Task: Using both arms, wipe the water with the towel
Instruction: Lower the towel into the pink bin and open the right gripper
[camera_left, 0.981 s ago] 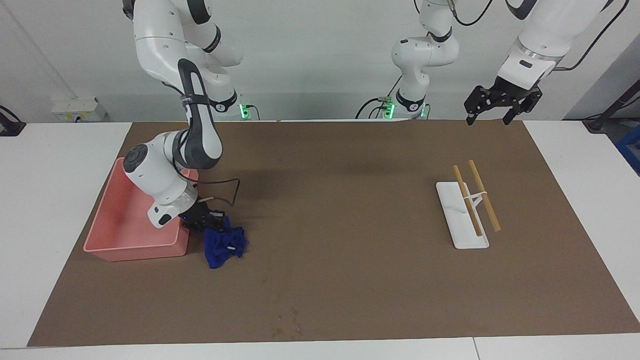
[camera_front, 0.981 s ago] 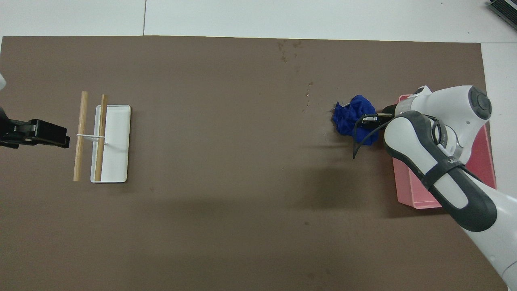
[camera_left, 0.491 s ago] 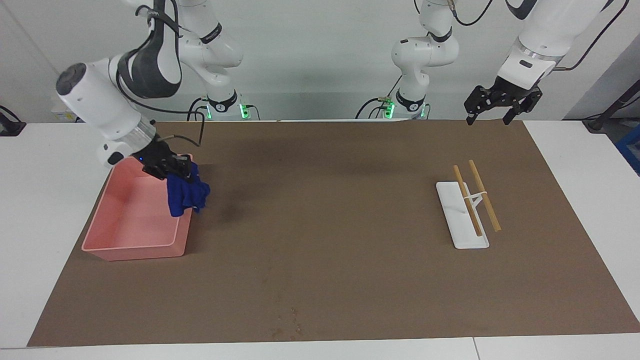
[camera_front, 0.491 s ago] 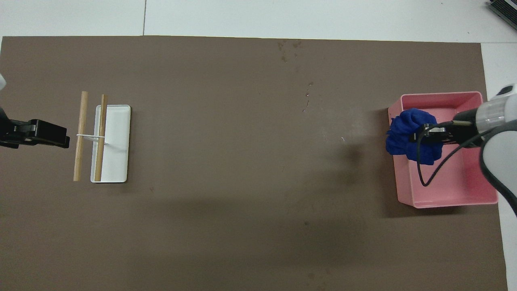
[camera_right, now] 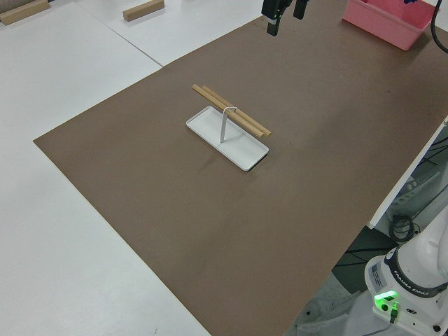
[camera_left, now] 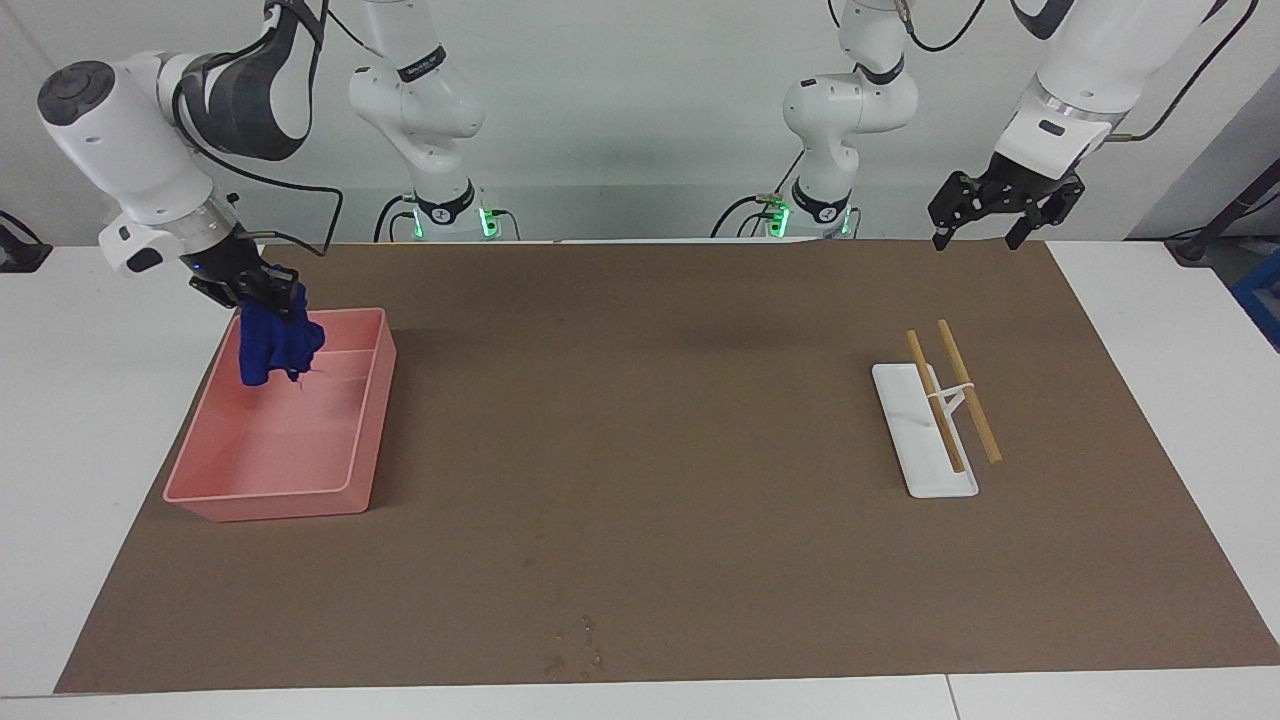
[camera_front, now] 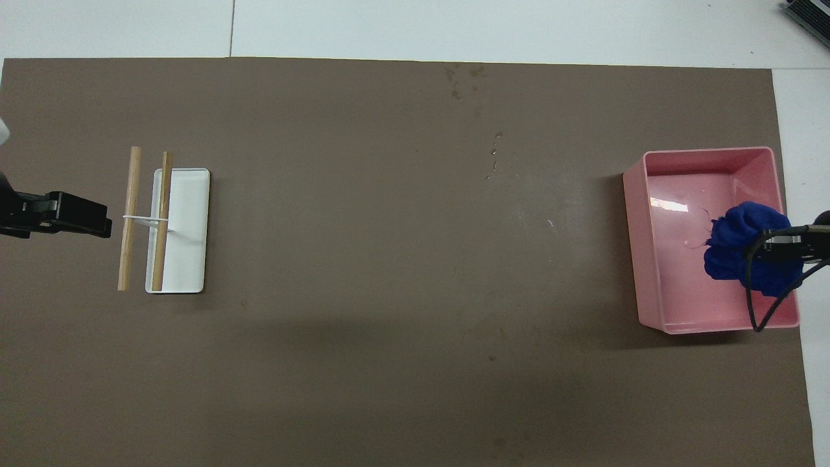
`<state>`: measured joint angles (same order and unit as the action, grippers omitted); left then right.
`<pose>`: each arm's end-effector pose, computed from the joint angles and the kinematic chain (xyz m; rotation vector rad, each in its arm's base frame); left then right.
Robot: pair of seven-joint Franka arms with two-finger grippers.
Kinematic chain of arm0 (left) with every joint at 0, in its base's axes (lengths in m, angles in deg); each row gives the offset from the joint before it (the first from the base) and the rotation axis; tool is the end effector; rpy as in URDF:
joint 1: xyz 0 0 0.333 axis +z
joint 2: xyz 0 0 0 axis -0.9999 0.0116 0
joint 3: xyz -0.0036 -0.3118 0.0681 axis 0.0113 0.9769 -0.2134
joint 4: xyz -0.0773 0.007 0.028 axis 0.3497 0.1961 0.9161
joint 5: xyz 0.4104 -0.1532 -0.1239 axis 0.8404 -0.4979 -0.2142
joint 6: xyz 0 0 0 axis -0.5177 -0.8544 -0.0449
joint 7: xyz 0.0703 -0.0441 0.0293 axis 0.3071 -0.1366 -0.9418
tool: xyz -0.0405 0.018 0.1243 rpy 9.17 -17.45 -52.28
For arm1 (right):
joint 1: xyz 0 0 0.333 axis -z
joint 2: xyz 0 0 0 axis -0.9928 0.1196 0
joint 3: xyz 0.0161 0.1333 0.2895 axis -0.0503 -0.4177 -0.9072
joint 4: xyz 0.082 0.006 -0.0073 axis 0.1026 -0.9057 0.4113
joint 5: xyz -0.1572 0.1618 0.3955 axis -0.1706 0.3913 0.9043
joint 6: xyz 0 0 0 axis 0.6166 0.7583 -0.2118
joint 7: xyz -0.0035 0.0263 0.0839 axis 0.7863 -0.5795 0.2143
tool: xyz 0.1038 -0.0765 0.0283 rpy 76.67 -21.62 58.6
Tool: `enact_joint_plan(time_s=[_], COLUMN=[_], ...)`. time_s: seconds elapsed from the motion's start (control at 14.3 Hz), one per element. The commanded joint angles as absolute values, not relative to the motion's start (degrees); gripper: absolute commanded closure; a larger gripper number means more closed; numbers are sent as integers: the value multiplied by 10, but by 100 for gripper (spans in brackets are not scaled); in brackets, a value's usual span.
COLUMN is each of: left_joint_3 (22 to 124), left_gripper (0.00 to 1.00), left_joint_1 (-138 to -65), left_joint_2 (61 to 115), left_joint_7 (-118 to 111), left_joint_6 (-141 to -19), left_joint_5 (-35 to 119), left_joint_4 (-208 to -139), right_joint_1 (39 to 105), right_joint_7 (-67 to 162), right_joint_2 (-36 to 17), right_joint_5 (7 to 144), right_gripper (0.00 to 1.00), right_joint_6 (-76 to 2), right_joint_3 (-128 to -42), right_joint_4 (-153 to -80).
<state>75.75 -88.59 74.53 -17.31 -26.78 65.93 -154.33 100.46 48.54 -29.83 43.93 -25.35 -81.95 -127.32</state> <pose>0.5881 -0.0593 0.6294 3.1279 -0.0954 -0.0512 0.5674 -0.1345 0.4478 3.1278 -0.1711 -0.1096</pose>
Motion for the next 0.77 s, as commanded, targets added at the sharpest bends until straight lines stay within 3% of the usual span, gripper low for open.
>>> enact_joint_plan(time_s=[0.0, 0.14, 0.49, 0.7], left_joint_3=[763, 763, 763, 763], left_gripper=[0, 0, 0, 0], left_joint_1=[-880, -880, -880, -880], left_joint_2=[735, 735, 735, 735], left_joint_7=[-170, -170, -170, -170], left_joint_6=[-261, -261, -261, -261], left_joint_5=[669, 669, 669, 669], left_joint_4=[-1549, -1549, -1549, -1549], right_joint_1=[1025, 1045, 1047, 1044], right_joint_7=[489, 489, 499, 500], right_joint_2=[-286, -252, -248, -246], right_joint_5=[418, 418, 418, 418], right_gripper=[100, 100, 97, 3], right_joint_6=[-296, -310, -358, -349], right_joint_3=[-828, -830, -830, -830], right_joint_4=[-1320, -1328, -1392, -1378])
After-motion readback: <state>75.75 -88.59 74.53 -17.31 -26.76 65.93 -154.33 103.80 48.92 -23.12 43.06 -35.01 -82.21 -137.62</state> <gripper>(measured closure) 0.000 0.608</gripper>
